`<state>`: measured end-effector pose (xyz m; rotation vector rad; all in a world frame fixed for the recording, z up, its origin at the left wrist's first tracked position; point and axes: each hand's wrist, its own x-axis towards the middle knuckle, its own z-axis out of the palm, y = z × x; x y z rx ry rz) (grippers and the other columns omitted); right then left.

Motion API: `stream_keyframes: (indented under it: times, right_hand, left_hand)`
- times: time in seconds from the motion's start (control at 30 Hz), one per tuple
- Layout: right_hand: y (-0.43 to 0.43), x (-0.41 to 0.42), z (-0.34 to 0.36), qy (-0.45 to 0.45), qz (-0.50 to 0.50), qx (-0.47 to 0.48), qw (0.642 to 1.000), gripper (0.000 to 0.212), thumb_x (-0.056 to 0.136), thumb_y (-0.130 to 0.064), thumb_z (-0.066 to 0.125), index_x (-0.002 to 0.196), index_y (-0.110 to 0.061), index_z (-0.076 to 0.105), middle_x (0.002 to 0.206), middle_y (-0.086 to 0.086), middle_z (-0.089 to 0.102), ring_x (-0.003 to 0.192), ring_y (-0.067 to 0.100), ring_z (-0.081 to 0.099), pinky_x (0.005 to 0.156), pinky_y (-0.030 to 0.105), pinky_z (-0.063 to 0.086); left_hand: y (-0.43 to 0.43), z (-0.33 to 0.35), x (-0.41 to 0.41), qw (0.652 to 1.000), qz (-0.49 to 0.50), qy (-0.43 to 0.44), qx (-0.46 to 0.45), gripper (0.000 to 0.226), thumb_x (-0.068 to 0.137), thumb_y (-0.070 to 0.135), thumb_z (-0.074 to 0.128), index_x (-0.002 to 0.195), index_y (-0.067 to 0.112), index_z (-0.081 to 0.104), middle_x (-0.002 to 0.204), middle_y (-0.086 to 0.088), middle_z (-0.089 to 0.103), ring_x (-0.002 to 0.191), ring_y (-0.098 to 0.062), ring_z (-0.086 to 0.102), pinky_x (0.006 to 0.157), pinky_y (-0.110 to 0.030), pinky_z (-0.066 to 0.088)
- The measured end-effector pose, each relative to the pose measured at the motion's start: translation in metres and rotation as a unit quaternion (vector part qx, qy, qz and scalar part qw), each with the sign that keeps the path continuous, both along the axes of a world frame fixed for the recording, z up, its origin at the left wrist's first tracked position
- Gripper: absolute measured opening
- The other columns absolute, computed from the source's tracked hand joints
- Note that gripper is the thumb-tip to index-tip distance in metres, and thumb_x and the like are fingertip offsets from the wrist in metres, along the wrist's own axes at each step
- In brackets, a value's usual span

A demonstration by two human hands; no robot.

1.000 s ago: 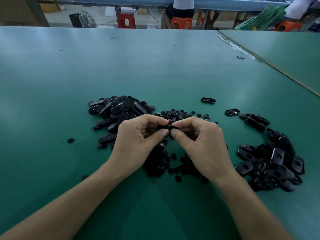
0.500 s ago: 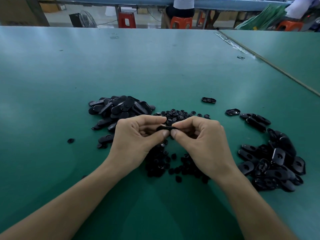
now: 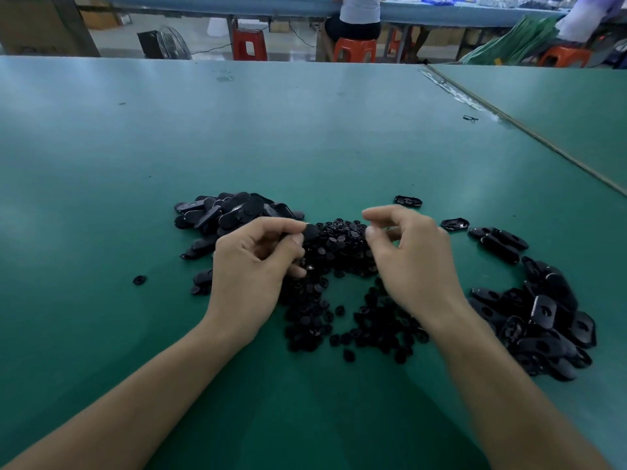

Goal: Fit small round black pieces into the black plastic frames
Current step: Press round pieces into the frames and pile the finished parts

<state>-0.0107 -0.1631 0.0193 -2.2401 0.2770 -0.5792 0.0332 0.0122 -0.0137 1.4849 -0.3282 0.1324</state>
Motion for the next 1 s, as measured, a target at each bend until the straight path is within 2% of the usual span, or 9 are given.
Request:
stream_keyframes:
  times: [0.1, 0.17, 0.23, 0.33, 0.57, 0.67, 0.73, 0.8, 1.0]
  right_hand:
    - [-0.024, 0.022, 0.001, 0.077, -0.027, -0.098, 0.992, 0.035, 0.099, -0.007, 0.051, 0.130, -0.016, 0.062, 0.131, 0.003, 0.060, 0.117, 0.014, 0.055, 0.101, 0.019, 0.035]
    - [-0.042, 0.039, -0.001, 0.140, -0.030, -0.163, 0.976, 0.045, 0.098, -0.002, 0.046, 0.141, -0.014, 0.052, 0.149, 0.006, 0.047, 0.138, 0.022, 0.041, 0.116, 0.030, 0.028]
    - [-0.057, 0.052, -0.002, 0.202, -0.026, -0.196, 0.959, 0.055, 0.097, 0.000, 0.042, 0.150, -0.017, 0.041, 0.160, 0.008, 0.031, 0.149, 0.024, 0.025, 0.122, 0.038, 0.020]
    - [-0.072, 0.066, -0.003, 0.261, -0.007, -0.225, 0.939, 0.062, 0.099, 0.000, 0.038, 0.156, -0.022, 0.029, 0.166, 0.007, 0.018, 0.153, 0.024, 0.015, 0.124, 0.042, 0.016]
    - [-0.079, 0.066, -0.006, 0.221, -0.038, -0.239, 0.945, 0.056, 0.093, 0.007, 0.043, 0.138, -0.024, 0.059, 0.141, 0.005, 0.058, 0.130, 0.030, 0.051, 0.106, 0.040, 0.045]
    - [-0.078, 0.060, -0.008, 0.189, -0.047, -0.276, 0.941, 0.044, 0.097, 0.004, 0.046, 0.129, -0.018, 0.067, 0.128, 0.011, 0.066, 0.120, 0.035, 0.055, 0.100, 0.039, 0.047]
    - [-0.075, 0.056, -0.005, 0.174, -0.055, -0.287, 0.940, 0.040, 0.098, 0.005, 0.044, 0.125, -0.011, 0.068, 0.119, 0.017, 0.068, 0.109, 0.039, 0.060, 0.093, 0.041, 0.051]
    - [-0.069, 0.052, 0.002, 0.125, -0.063, -0.259, 0.956, 0.037, 0.099, 0.006, 0.044, 0.125, -0.008, 0.067, 0.113, 0.019, 0.070, 0.099, 0.037, 0.066, 0.084, 0.039, 0.054]
    - [-0.021, 0.027, 0.019, -0.001, 0.029, -0.041, 0.999, 0.034, 0.096, -0.002, 0.056, 0.122, -0.019, 0.071, 0.116, 0.000, 0.072, 0.095, 0.004, 0.062, 0.093, 0.014, 0.047]
  left_hand:
    - [0.000, -0.002, 0.007, 0.996, 0.023, 0.063, -0.066, 0.027, 0.094, -0.001, 0.065, 0.114, 0.015, 0.070, 0.085, 0.004, 0.073, 0.076, -0.007, 0.071, 0.075, -0.028, 0.061]
    - [0.000, -0.003, 0.010, 0.993, 0.038, 0.082, -0.073, 0.043, 0.092, -0.003, 0.067, 0.132, 0.013, 0.059, 0.110, 0.000, 0.072, 0.098, -0.006, 0.070, 0.086, -0.028, 0.059]
    - [0.001, -0.004, 0.011, 0.995, 0.058, 0.075, -0.039, 0.056, 0.090, -0.003, 0.069, 0.141, 0.013, 0.052, 0.136, 0.000, 0.059, 0.113, -0.001, 0.064, 0.096, -0.029, 0.055]
    - [0.002, -0.004, 0.012, 0.996, 0.059, 0.059, -0.019, 0.062, 0.091, -0.001, 0.069, 0.147, 0.010, 0.045, 0.146, 0.019, 0.041, 0.119, 0.003, 0.060, 0.100, -0.025, 0.052]
    - [0.002, -0.002, 0.009, 0.998, 0.029, 0.046, -0.013, 0.072, 0.091, -0.006, 0.067, 0.153, 0.014, 0.037, 0.147, 0.032, 0.032, 0.115, -0.003, 0.065, 0.090, -0.017, 0.054]
    - [0.001, 0.000, 0.006, 0.999, 0.018, 0.022, -0.026, 0.068, 0.093, -0.010, 0.062, 0.145, 0.029, 0.044, 0.152, 0.015, 0.038, 0.104, -0.012, 0.072, 0.084, -0.022, 0.058]
    - [0.001, 0.001, 0.004, 0.999, 0.011, 0.015, -0.026, 0.058, 0.093, -0.007, 0.063, 0.129, 0.037, 0.052, 0.143, -0.003, 0.054, 0.096, -0.015, 0.075, 0.082, -0.022, 0.058]
    - [0.001, 0.001, 0.001, 1.000, 0.002, 0.021, -0.018, 0.044, 0.092, -0.002, 0.067, 0.120, 0.031, 0.059, 0.113, 0.000, 0.073, 0.088, -0.016, 0.076, 0.082, -0.026, 0.060]
    - [0.000, 0.002, -0.003, 0.999, -0.041, 0.008, -0.027, 0.010, 0.090, 0.007, 0.070, 0.090, 0.016, 0.073, 0.080, -0.002, 0.073, 0.075, -0.019, 0.074, 0.067, -0.025, 0.059]
